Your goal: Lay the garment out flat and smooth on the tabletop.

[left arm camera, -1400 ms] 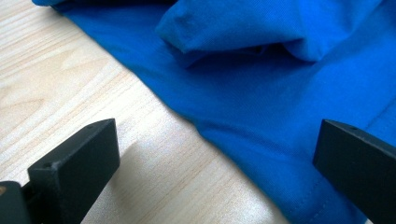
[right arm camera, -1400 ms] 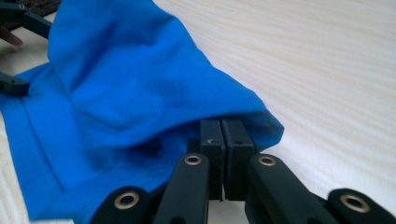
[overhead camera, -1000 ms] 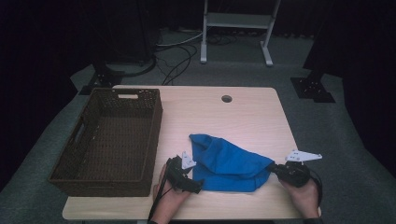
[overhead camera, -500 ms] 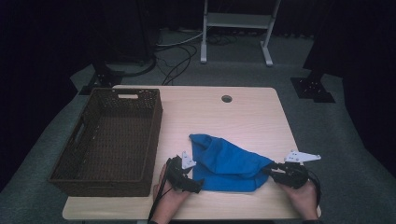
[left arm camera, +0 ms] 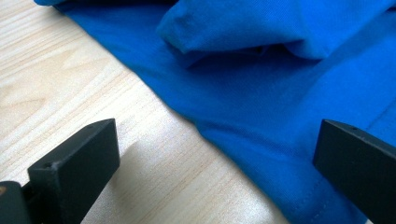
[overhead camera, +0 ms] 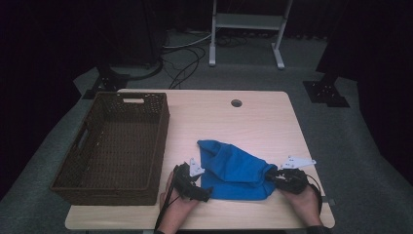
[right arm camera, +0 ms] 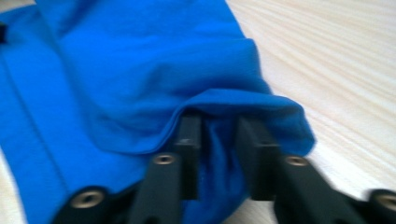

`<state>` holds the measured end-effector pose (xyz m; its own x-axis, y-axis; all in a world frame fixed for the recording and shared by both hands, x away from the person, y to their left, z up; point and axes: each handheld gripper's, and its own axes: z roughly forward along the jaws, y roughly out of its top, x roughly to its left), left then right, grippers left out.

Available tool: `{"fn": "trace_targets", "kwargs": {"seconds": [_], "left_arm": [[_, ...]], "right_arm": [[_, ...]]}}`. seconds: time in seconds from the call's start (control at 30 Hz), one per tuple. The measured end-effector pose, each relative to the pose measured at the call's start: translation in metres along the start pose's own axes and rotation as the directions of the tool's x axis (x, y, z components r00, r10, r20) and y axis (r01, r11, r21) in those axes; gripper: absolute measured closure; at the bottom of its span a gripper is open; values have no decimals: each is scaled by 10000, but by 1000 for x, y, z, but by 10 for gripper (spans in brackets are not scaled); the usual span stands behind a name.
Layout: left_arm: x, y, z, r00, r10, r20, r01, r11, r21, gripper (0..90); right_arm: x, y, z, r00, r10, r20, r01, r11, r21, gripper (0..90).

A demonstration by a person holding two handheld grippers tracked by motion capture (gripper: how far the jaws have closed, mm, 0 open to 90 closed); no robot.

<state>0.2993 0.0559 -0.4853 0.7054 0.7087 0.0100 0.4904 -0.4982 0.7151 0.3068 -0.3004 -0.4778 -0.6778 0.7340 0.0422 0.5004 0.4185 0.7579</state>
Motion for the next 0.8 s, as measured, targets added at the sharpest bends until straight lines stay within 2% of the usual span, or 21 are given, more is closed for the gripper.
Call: {"fn": "trace_targets", "kwargs": {"seconds": [0.07,0.2,0.53,0.8], "left_arm": [[0,0,0,10000,1,-1,-1,10000,-2,3],[0,0,0,10000,1,0,-1,10000,0,3],[0,0,0,10000,2,8,-2,10000,-2,3],[0,0,0,10000,-42,-43,42,10000,9,4]], "right_arm": [[0,0,-1,9999,-52,127,52,10000,6,817],[-1,-2,-9,9998,21,190,-19,10000,-65,859],[-8,-19,-42,9975,608,348,-590,9970,-500,877],[-13,-34,-63,9953,959,148,-939,9902,-1037,876]]}}
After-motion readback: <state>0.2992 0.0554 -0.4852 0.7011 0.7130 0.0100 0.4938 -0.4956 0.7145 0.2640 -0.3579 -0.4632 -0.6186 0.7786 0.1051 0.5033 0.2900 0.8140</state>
